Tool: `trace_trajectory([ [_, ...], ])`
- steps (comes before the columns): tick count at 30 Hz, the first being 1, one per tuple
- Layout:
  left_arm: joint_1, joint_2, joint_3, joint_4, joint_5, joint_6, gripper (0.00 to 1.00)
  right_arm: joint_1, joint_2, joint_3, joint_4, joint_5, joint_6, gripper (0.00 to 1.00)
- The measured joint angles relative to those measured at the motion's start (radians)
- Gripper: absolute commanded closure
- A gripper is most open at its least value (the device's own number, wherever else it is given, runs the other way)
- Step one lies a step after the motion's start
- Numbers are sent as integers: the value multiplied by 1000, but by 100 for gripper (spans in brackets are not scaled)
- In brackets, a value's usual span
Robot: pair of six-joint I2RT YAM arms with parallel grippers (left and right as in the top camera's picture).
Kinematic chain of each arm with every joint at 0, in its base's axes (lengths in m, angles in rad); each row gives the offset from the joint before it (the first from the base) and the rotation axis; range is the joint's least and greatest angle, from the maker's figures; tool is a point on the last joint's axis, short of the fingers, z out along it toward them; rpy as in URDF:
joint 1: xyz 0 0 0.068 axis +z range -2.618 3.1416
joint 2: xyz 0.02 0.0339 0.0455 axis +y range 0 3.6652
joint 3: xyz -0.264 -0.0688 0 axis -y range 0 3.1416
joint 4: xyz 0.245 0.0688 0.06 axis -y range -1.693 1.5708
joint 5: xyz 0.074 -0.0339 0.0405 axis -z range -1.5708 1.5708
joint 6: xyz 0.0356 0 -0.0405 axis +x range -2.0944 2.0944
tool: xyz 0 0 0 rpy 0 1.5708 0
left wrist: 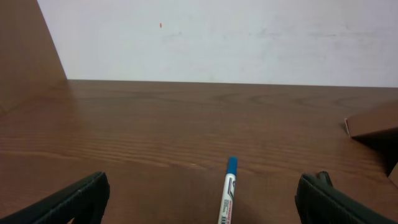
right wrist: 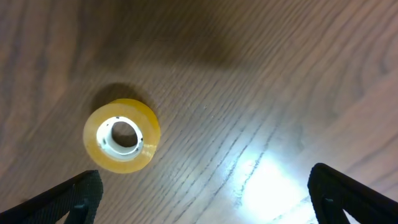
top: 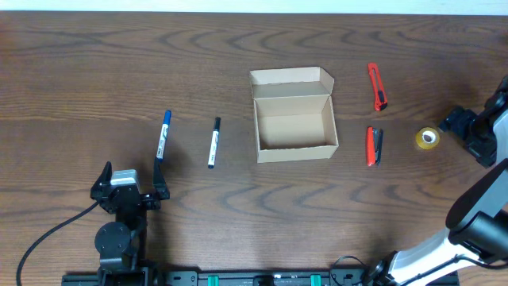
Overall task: Pack container
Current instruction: 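Move the right gripper over the yellow tape roll, then lower the right gripper and grasp the tape roll through its hole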
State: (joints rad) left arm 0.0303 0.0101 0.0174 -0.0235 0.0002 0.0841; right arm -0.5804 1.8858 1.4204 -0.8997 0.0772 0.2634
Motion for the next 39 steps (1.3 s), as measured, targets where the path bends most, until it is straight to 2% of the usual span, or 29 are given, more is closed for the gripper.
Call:
trace_trajectory([
  [5, 0, 0, 0, 0, 0, 0, 5, 0, 54, 0, -1, -11, -2, 1],
  [39, 0, 0, 0, 0, 0, 0, 5, 25, 110, -2, 37, 19, -8, 1],
])
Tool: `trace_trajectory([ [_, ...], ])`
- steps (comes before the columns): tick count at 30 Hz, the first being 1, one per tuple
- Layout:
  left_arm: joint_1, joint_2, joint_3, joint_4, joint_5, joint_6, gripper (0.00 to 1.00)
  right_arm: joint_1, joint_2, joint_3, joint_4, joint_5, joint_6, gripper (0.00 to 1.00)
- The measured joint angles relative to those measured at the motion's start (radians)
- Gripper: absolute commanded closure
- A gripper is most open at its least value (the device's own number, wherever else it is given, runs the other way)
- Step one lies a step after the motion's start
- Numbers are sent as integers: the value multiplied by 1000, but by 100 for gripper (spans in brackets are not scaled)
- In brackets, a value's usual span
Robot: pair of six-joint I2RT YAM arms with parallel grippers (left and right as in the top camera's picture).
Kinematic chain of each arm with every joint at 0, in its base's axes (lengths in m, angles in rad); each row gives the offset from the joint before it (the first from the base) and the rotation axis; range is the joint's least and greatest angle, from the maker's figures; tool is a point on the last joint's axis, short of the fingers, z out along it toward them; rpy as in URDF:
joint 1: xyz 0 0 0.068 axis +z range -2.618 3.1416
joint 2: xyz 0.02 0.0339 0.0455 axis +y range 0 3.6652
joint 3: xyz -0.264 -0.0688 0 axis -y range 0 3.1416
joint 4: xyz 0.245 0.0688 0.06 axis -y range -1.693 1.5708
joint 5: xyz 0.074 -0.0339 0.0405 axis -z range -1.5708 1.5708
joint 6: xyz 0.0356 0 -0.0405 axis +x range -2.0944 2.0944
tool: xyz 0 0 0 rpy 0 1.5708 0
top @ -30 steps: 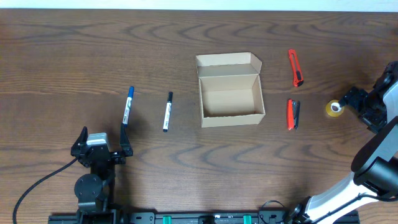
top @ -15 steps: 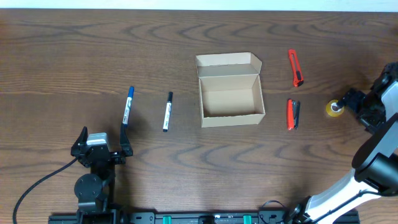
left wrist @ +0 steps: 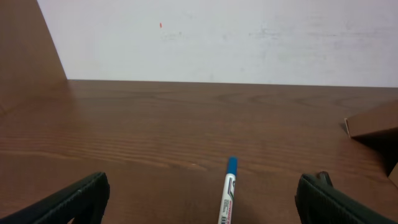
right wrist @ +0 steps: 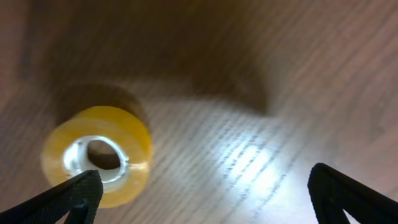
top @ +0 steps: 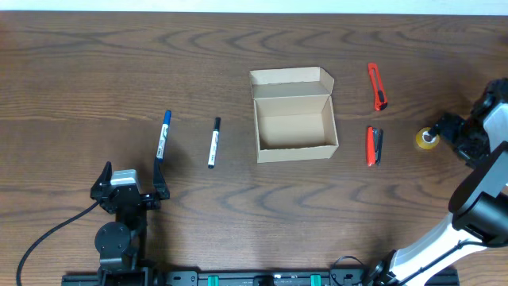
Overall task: Pack container
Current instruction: 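Lower the right gripper and grasp the tape roll through its hole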
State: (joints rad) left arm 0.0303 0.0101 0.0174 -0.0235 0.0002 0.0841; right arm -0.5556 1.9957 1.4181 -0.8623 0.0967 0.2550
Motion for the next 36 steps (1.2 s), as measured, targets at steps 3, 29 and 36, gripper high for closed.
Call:
trace_trajectory([
  [3, 0, 0, 0, 0, 0, 0, 5, 27, 3, 0, 17, 4, 0, 1],
  [29, 0, 0, 0, 0, 0, 0, 5, 54, 22, 0, 33, 31, -2, 1],
  [36, 0, 0, 0, 0, 0, 0, 5, 32, 23, 0, 25, 31, -2, 1],
])
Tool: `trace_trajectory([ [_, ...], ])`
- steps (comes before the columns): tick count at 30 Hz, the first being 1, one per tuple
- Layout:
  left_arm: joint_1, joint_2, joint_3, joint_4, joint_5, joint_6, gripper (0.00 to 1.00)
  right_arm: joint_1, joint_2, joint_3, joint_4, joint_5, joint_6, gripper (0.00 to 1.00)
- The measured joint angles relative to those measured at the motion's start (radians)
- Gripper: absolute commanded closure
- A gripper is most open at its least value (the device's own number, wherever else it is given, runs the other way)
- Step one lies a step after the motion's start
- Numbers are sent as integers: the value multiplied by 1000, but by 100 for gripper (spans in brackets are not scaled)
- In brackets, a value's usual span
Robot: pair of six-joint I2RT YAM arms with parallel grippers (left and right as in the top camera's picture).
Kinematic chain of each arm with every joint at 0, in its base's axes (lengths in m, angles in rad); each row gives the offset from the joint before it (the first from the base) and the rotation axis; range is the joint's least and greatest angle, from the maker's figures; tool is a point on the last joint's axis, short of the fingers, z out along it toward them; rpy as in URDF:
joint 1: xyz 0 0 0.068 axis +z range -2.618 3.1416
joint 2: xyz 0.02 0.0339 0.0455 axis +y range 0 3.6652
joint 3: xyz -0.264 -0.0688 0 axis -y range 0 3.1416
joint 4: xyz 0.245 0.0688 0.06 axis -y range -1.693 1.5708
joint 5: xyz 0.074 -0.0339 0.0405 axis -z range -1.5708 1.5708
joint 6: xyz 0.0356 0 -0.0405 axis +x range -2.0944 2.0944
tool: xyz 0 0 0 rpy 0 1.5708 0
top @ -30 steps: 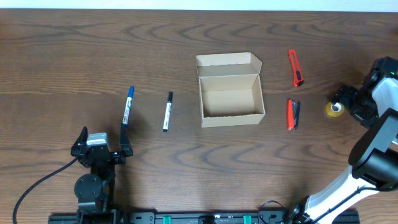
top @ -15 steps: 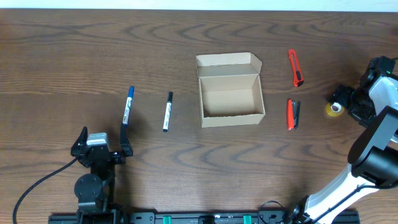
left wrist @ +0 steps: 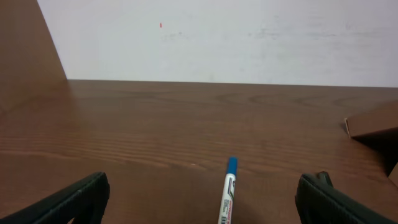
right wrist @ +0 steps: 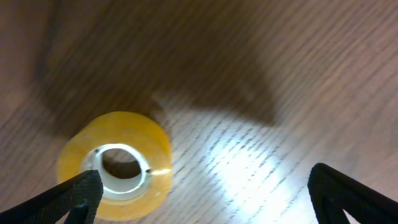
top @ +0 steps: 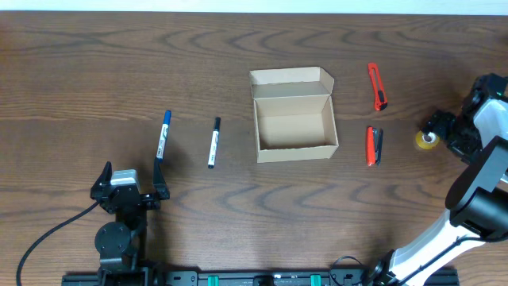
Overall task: Pack container
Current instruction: 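Lower the right gripper and grasp the tape roll through its hole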
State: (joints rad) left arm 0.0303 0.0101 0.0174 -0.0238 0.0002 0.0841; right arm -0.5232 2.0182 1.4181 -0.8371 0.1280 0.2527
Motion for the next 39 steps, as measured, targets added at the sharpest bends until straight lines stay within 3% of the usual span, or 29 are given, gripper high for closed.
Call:
trace_trajectory([
  [29, 0, 0, 0, 0, 0, 0, 5, -23, 38, -11, 12, -5, 0, 1],
  [30, 0, 0, 0, 0, 0, 0, 5, -23, 38, -11, 12, -5, 0, 3],
  [33, 0, 0, 0, 0, 0, 0, 5, -23, 38, -11, 12, -5, -3, 28],
  [36, 0, 0, 0, 0, 0, 0, 5, -23, 38, -11, 13, -8, -9, 60],
  [39, 0, 0, 0, 0, 0, 0, 5, -23, 38, -12, 15, -8, -9, 82],
])
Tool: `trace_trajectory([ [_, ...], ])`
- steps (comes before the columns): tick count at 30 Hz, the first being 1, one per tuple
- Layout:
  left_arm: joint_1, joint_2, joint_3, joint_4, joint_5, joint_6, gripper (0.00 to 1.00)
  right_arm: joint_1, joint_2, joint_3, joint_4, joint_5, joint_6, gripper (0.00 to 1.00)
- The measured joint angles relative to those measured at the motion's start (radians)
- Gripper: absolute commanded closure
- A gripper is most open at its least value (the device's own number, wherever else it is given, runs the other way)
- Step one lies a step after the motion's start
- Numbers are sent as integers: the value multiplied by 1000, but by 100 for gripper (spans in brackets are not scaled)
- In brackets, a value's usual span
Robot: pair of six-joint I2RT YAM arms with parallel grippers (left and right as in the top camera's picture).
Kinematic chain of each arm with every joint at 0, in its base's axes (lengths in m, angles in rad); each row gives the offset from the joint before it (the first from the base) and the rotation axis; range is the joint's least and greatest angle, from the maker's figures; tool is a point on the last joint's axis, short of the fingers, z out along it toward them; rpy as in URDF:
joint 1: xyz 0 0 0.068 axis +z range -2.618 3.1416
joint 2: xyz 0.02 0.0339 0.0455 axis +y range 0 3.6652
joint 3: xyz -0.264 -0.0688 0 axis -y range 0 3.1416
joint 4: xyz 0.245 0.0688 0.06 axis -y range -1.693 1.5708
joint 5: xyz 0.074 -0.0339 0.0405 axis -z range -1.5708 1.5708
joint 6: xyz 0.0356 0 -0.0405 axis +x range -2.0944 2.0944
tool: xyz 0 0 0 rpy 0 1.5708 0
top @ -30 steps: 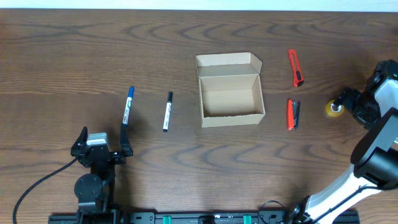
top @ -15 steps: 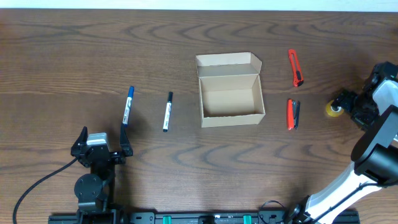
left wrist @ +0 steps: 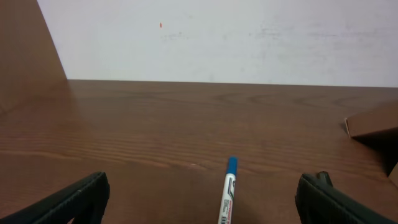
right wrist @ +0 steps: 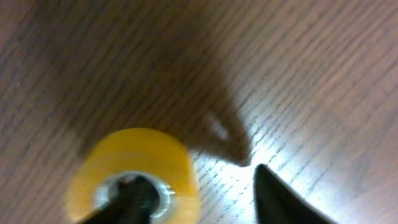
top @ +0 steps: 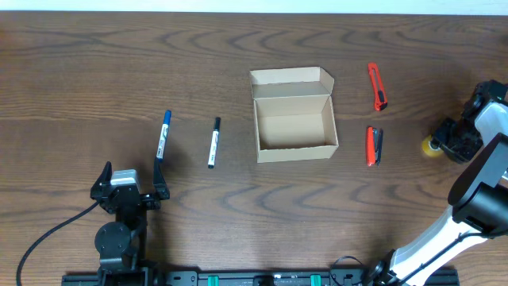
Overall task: Pack container
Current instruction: 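Lower the right gripper and grasp the tape roll through its hole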
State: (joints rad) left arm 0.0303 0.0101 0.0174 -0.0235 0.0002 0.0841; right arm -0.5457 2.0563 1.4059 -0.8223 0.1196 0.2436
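A yellow tape roll (right wrist: 140, 162) lies on the table at the far right, its edge just showing in the overhead view (top: 429, 146). My right gripper (right wrist: 202, 193) is down over it, still open but narrowed. One finger (right wrist: 134, 196) is in the roll's white core and the other stands clear of its outer side. The open cardboard box (top: 294, 99) sits mid-table. My left gripper (left wrist: 202, 202) rests open at the front left, the blue marker (left wrist: 228, 190) lying between its fingers.
A black-capped white marker (top: 213, 143) lies right of the blue marker (top: 163, 135). An orange utility knife (top: 378, 86) and a red and black tool (top: 374, 146) lie between the box and the tape. The right arm (top: 476, 171) runs along the table's right edge.
My right gripper's fingers have come much closer together, one now inside the tape roll's core. The roll has shifted slightly right and toward the front. The left arm has not moved.
My right gripper first hovered wide open to the right of the tape roll. At the following two moments it stood lower and closer over the roll, still wide open. Now its fingers straddle the roll's wall. The left gripper stayed parked throughout.
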Motion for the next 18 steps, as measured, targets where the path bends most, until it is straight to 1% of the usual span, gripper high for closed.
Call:
trace_trajectory([
  [2, 0, 0, 0, 0, 0, 0, 5, 0, 0, 0, 4, -4, 8, 94],
  [3, 0, 0, 0, 0, 0, 0, 5, 0, 0, 0, 5, -4, 1, 98],
  [10, 0, 0, 0, 0, 0, 0, 5, 0, 0, 0, 21, -23, 0, 98],
  [18, 0, 0, 0, 0, 0, 0, 5, 0, 0, 0, 53, -121, -39, 98],
])
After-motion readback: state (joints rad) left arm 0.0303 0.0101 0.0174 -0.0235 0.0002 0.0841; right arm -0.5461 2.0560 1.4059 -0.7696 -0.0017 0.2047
